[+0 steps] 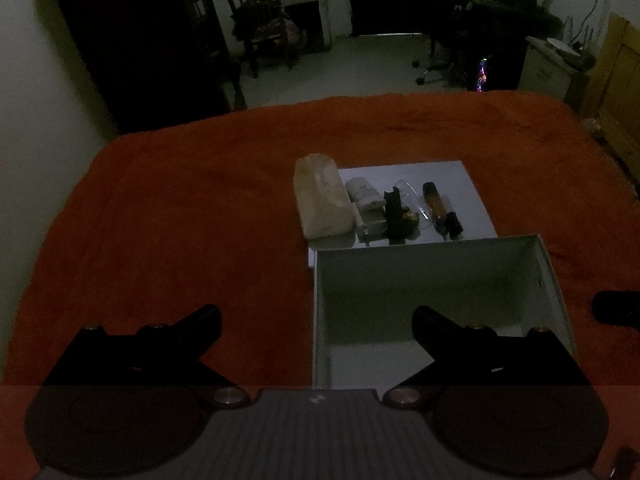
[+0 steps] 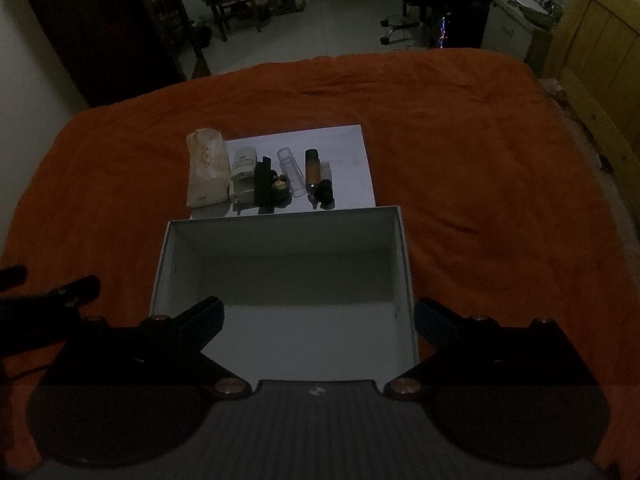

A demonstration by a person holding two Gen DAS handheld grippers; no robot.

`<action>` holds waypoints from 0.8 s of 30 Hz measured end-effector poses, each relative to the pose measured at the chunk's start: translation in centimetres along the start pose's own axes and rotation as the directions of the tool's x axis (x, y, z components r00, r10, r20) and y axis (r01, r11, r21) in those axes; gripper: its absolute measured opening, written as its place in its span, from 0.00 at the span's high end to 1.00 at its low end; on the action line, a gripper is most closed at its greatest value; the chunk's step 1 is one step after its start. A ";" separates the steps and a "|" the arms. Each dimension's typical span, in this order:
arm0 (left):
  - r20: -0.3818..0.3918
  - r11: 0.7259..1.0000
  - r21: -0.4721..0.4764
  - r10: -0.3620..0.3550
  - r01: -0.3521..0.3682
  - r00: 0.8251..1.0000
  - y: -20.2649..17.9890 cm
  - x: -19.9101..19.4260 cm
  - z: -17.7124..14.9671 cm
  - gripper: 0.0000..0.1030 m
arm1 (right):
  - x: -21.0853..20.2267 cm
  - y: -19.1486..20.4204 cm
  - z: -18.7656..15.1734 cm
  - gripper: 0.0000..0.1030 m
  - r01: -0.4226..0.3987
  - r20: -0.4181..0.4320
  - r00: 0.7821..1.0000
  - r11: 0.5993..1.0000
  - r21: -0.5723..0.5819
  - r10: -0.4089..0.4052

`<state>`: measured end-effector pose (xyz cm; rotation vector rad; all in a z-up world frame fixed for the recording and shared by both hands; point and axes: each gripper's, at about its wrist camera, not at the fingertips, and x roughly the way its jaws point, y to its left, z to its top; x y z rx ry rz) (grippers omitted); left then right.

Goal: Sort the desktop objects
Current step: 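Move both tools toward the objects on the white sheet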

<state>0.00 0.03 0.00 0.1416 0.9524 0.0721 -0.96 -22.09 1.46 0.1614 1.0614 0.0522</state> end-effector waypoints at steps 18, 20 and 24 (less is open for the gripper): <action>-0.023 1.000 0.019 -0.014 0.014 1.000 1.0 -0.1 1.1 0.00 | 2.2 -1.9 0.4 0.00 0.024 -0.002 1.000 0.999 0.023 -0.024; -0.022 0.999 0.033 -0.040 0.041 0.999 1.1 0.0 1.1 0.00 | 2.4 -2.1 0.5 0.00 -0.006 0.002 1.000 0.999 0.037 0.006; -0.021 0.998 0.058 -0.030 0.031 0.999 1.4 1.3 1.4 0.00 | 2.2 -2.3 0.9 0.00 -0.026 0.029 0.999 0.999 0.047 0.025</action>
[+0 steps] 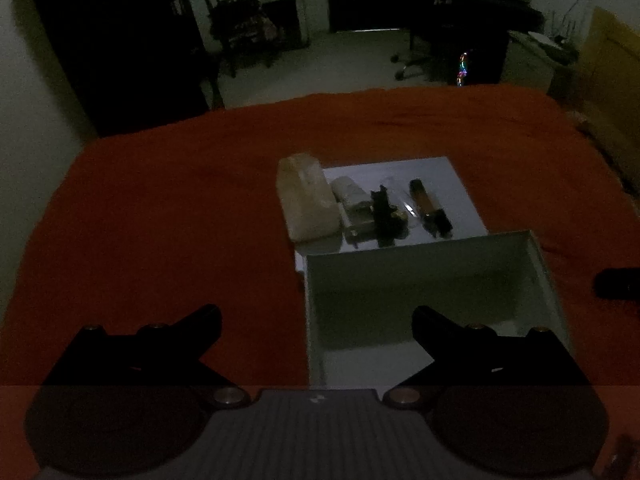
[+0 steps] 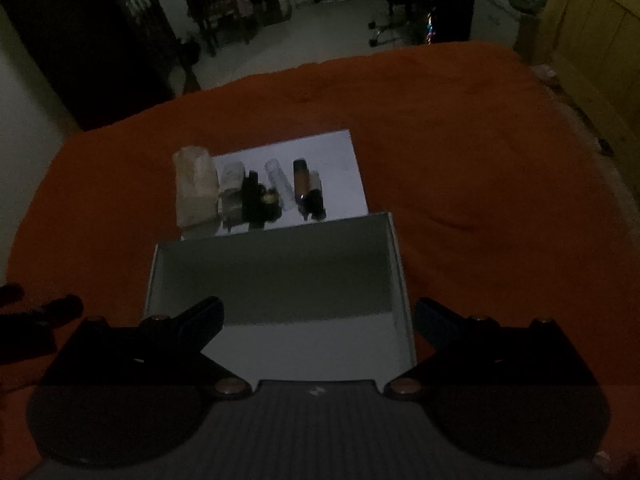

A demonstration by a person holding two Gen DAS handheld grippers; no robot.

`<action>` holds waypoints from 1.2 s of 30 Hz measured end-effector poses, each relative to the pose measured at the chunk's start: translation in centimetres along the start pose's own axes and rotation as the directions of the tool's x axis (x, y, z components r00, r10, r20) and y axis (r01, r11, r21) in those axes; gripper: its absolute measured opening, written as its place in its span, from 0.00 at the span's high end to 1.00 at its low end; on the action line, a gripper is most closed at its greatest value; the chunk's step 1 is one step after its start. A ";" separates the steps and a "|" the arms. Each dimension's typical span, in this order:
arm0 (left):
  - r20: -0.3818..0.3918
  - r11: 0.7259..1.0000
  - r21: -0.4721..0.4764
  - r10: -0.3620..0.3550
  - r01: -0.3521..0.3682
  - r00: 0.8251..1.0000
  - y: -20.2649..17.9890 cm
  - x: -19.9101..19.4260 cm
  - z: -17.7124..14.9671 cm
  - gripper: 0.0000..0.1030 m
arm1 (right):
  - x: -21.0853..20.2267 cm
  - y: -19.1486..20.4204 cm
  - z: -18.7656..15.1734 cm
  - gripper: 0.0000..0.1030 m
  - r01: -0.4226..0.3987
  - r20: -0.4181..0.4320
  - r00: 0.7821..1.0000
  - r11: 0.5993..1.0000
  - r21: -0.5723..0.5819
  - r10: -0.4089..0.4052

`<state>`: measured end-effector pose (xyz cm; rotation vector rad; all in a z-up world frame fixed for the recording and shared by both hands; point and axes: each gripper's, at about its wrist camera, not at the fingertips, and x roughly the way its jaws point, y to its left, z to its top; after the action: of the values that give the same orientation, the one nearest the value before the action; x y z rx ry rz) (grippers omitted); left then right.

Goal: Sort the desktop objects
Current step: 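Move both tools toward the objects on the white sheet, then grasp the white remote with the left tool while the right tool grasps the small white cylinder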

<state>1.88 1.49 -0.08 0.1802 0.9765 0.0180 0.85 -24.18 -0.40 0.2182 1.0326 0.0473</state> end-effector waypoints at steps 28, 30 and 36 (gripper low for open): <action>0.032 0.990 -0.084 -0.112 0.114 0.993 -0.4 8.8 6.5 0.00 | 5.7 -0.3 6.9 0.00 -0.032 -0.055 0.998 0.997 -0.063 0.028; 0.022 0.991 -0.069 -0.113 0.114 0.993 -1.0 10.4 7.4 0.00 | 6.4 -0.2 8.5 0.00 0.003 -0.004 1.000 0.995 -0.098 -0.003; -0.009 0.998 0.006 -0.068 0.068 0.998 -2.4 15.9 10.6 0.00 | 10.3 -0.4 12.5 0.00 0.042 0.036 0.999 0.993 -0.107 -0.038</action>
<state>19.35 -0.86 -7.73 0.1531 0.9911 -0.0465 16.85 -25.13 -3.05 0.0997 0.9975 0.0626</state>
